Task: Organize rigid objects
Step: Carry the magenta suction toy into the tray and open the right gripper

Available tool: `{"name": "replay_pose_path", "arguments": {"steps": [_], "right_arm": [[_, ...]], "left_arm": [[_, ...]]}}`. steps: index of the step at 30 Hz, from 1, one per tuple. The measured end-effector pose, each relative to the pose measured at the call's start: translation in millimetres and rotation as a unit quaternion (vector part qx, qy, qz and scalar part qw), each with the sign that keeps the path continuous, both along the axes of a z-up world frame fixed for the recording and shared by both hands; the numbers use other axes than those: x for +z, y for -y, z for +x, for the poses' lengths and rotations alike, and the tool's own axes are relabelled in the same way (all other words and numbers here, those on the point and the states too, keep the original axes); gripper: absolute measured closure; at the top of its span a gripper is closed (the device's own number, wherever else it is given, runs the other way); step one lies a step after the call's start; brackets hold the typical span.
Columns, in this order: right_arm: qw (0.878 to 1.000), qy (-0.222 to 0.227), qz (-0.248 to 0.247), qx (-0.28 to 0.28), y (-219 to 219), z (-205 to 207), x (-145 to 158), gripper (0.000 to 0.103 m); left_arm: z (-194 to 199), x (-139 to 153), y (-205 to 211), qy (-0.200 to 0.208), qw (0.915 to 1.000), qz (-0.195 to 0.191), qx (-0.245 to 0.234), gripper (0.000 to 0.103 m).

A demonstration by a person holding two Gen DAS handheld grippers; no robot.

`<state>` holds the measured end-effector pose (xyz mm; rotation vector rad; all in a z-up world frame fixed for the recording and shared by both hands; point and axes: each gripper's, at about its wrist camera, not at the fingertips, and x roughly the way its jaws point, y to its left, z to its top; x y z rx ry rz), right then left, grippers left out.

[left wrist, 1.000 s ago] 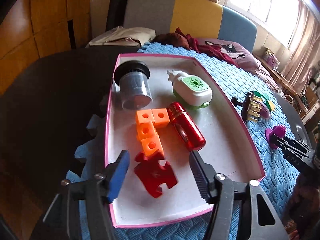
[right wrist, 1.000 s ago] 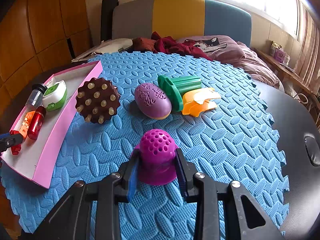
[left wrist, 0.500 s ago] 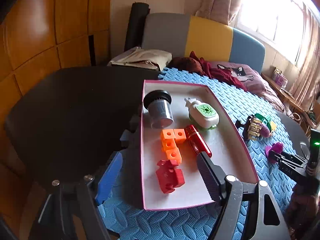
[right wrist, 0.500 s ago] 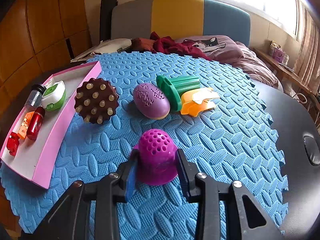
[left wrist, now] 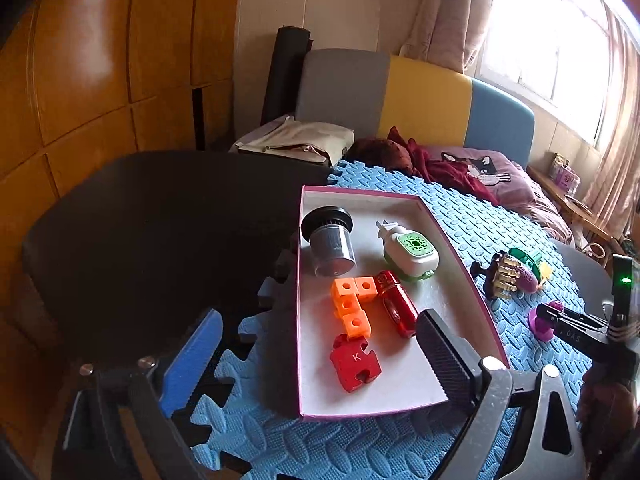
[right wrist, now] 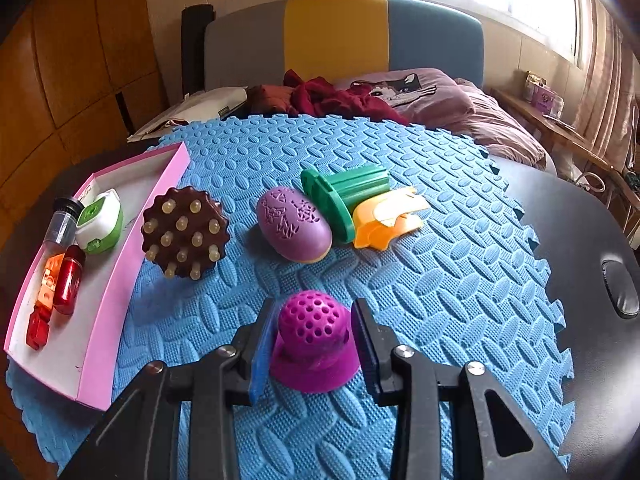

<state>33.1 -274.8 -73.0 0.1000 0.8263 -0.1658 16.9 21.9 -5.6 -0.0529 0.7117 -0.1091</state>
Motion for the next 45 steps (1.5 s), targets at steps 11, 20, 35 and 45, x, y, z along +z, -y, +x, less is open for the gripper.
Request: {"name": "replay_pose_path", "arguments": {"steps": [11, 20, 35, 45], "right_arm": [[1.000, -0.006, -0.013, -0.004, 1, -2, -13, 0.070], [1.000, -0.004, -0.001, -0.002, 3, -3, -12, 0.070], [1.000, 0.007, 0.007, -0.013, 3, -10, -5, 0.070], [0.993, 0.059, 0.013, 0.101, -69, -11, 49, 0.070]], "left_arm": [[-2, 2, 2, -0.009, 0.9998, 0.004, 0.015, 0.002], [-6, 7, 1, -0.012, 0.9994, 0.003, 0.033, 0.002], [-1, 2, -2, -0.027, 0.9989, 0.014, 0.035, 0.001], [4, -5, -4, -0.037, 0.9988, 0.009, 0.030, 0.001]]}}
